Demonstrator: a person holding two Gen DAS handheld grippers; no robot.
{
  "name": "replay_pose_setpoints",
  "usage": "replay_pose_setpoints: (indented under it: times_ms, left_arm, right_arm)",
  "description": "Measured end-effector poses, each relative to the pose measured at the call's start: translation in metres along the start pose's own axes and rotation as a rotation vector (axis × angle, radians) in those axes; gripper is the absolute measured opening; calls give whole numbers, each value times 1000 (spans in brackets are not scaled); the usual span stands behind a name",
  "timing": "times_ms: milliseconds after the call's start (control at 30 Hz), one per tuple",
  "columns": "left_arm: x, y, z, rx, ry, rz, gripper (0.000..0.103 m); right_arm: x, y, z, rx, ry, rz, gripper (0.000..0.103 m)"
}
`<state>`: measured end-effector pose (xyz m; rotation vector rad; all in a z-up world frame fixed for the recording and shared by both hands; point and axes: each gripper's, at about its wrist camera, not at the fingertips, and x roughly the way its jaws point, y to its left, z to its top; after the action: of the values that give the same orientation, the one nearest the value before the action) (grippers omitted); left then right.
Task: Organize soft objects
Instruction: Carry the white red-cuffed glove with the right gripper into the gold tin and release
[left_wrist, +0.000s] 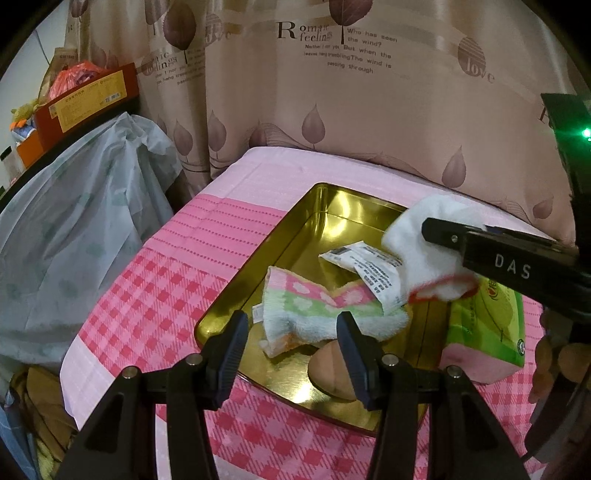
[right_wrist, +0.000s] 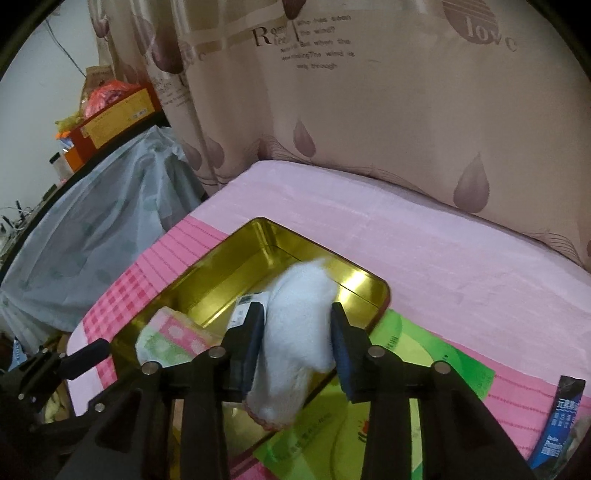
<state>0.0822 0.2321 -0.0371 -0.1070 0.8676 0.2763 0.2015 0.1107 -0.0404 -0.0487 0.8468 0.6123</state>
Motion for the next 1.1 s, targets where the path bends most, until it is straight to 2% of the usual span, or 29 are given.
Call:
replay_pose_setpoints:
  times_ms: [67,100,367,633,867,1100]
  left_arm:
    - [0,0,0,1,-1,0,51]
    - [-1,0,0,1,-3,0,51]
    - [-1,-4,-1,11,-3,2,51]
    - [-2,-9,-2,32,-8,12,51]
    - [-3,-10,-3,41,-12,24,51]
    - [-6,-15,-6,62,-19,34,51]
  right_arm:
    - [-4,2,0,-5,-22,-5,60]
    - [-9,3,-1,-10,-38,-9,61]
    - [-45,-4,-13,-27,-73,-42,61]
    - [-90,-32,-59,-22,-83,-136,60]
    - [-142,-82,-103,57,-117,-249,60]
    - [-181,-150,-127,164,-118,-376,60]
